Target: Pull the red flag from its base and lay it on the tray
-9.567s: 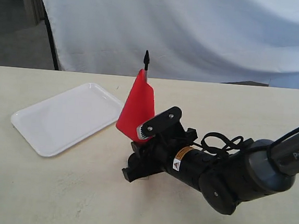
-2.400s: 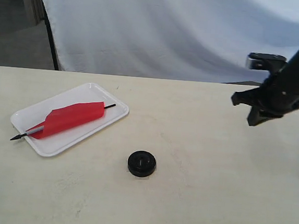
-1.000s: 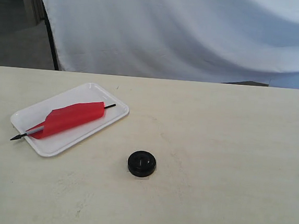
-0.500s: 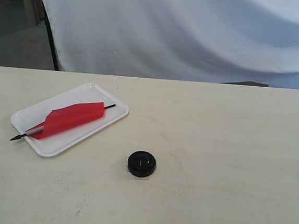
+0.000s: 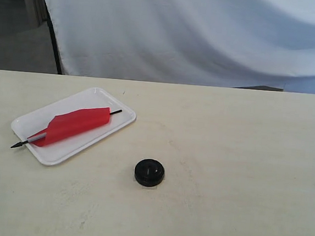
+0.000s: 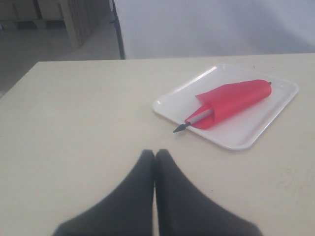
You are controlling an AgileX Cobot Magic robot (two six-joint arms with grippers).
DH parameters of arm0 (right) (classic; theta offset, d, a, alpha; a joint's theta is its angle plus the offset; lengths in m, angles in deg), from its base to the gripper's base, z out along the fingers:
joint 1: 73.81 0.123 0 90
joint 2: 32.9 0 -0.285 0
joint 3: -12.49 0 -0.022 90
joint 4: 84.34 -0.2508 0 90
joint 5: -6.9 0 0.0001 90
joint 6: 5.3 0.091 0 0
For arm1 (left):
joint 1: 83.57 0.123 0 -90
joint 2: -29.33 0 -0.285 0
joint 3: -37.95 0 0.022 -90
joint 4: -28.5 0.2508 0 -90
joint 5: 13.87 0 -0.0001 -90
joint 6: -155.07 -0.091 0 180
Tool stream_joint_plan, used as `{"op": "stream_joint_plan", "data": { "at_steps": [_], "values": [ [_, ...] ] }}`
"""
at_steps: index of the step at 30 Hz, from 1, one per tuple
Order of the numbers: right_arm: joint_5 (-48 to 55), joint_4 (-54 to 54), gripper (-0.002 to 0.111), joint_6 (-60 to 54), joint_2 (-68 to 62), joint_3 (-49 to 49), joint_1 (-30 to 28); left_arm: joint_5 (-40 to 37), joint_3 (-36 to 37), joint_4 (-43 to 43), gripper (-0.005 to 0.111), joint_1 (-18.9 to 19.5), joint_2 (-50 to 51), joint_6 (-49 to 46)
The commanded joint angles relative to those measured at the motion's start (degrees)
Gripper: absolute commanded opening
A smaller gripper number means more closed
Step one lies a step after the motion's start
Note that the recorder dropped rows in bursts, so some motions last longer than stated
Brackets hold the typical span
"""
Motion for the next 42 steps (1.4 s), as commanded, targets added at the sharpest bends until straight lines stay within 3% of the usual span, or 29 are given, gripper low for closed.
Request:
{"op": "stream_joint_plan", "data": {
  "at_steps": [1, 16, 19, 23, 42],
  "values": [
    [-14.6, -0.9, 0.000, 1.1, 0.2, -8.3, 0.1, 0.3, 0.1, 0.1, 0.000, -0.2, -0.2, 0.4],
    [-38.1, -0.9, 0.000, 3.0, 0.2, -30.1, 0.1, 0.3, 0.1, 0.1, 0.000, -0.2, -0.2, 0.4],
    [-29.7, -0.9, 0.000, 2.8, 0.2, -30.1, 0.1, 0.3, 0.1, 0.1, 0.000, -0.2, -0.2, 0.4],
    [-26.1, -0.9, 0.000, 2.8, 0.2, -30.1, 0.1, 0.3, 0.1, 0.1, 0.000, -0.2, -0.2, 0.4],
    [-27.8, -0.9, 0.000, 4.9, 0.2, -30.1, 0.1, 0.3, 0.1, 0.1, 0.000, -0.2, -0.2, 0.4]
  ]
}}
